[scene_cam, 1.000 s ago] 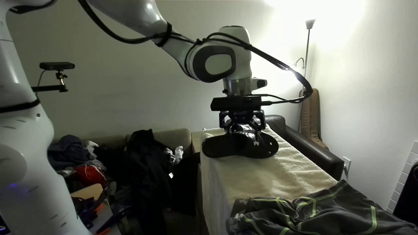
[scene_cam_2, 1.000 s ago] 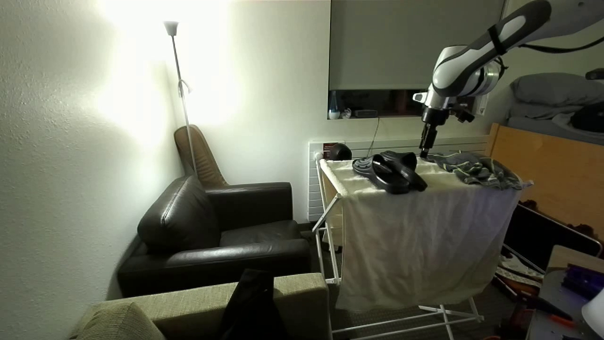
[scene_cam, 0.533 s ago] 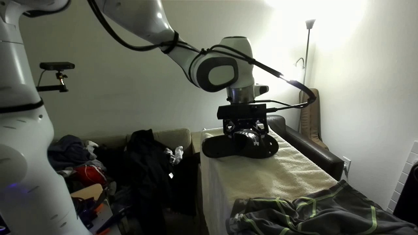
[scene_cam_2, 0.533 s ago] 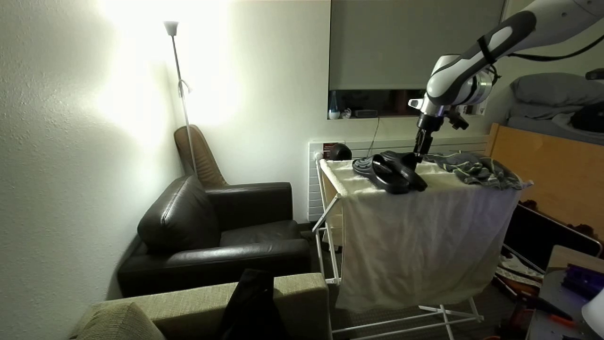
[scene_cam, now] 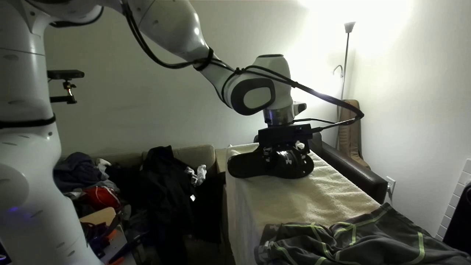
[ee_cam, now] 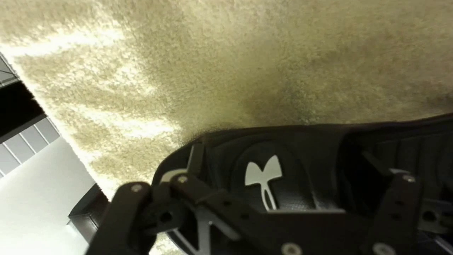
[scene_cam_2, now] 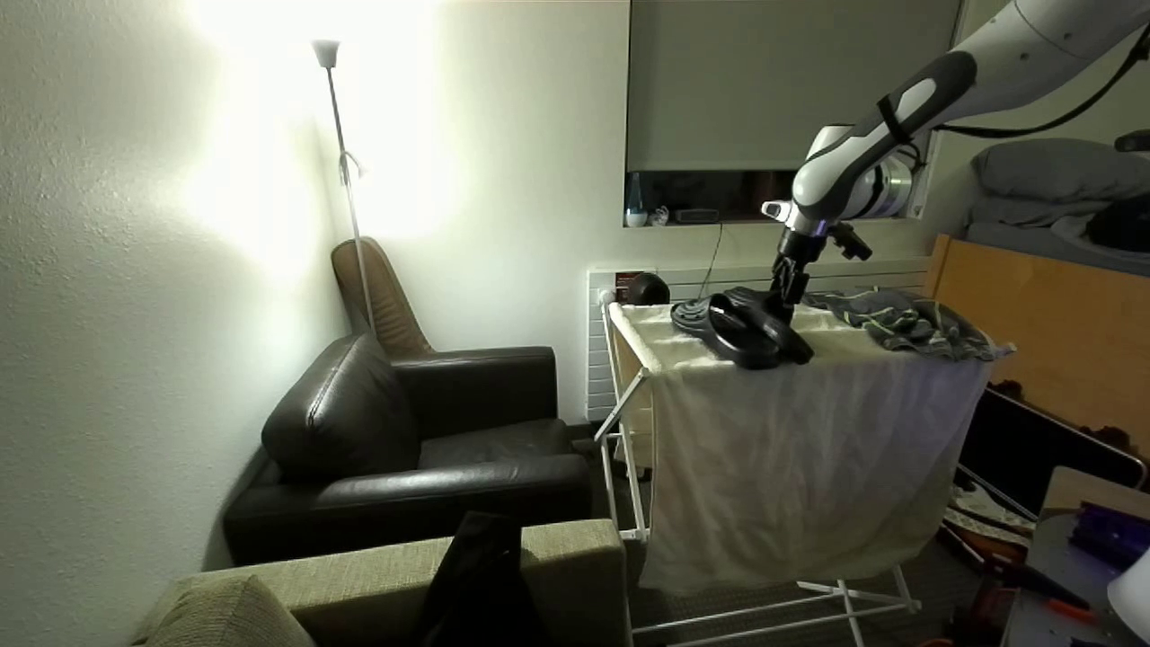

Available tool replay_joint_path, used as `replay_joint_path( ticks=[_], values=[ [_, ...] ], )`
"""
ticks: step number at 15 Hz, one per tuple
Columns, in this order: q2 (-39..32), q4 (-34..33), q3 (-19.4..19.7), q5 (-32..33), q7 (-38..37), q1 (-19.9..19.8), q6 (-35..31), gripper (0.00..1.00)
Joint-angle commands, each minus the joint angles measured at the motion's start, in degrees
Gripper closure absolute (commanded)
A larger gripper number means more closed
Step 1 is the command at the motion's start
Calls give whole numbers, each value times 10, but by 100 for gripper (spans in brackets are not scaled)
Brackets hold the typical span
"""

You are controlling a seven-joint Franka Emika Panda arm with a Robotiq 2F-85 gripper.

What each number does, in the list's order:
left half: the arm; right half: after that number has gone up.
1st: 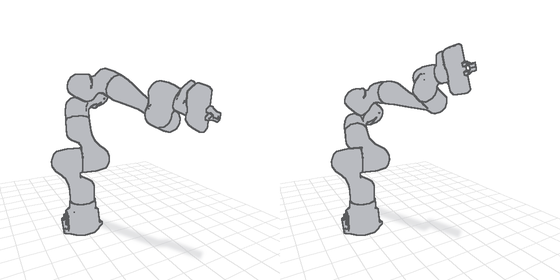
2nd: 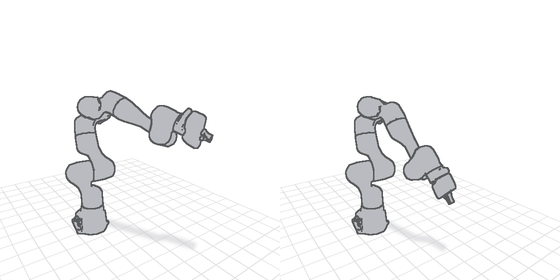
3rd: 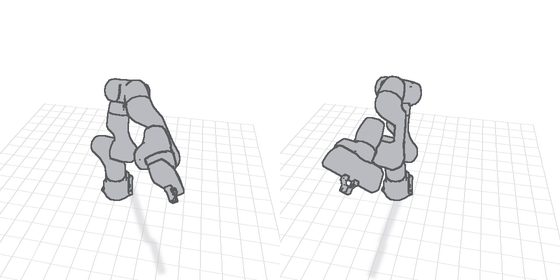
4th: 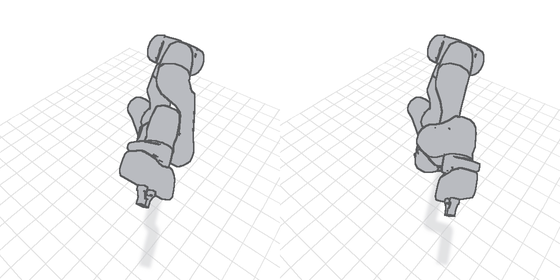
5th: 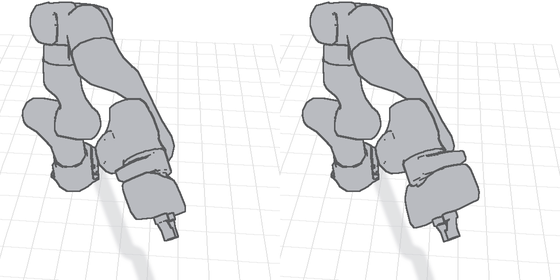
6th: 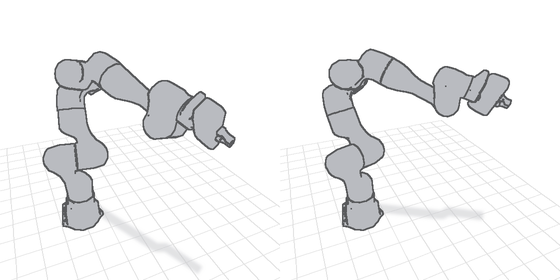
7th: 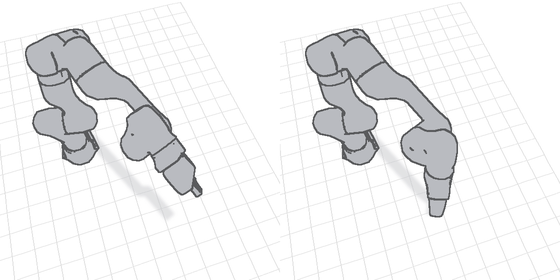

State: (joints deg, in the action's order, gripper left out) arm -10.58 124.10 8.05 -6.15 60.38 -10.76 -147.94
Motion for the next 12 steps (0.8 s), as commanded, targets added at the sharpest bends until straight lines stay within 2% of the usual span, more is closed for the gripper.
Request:
replay_joint_path(
  ticks=[1,4,5,6,12],
  values=[
    [-22,-16,-18,-3,49,-22,-34,0],
    [-29,-24,-22,-2,70,-32,-40,0],
    [-31,-27,-22,-3,75,-35,-39,7],
    [-32,-29,-22,-4,79,-38,-36,26],
    [-35,-36,-18,-10,85,-58,-28,66]
  ],
)
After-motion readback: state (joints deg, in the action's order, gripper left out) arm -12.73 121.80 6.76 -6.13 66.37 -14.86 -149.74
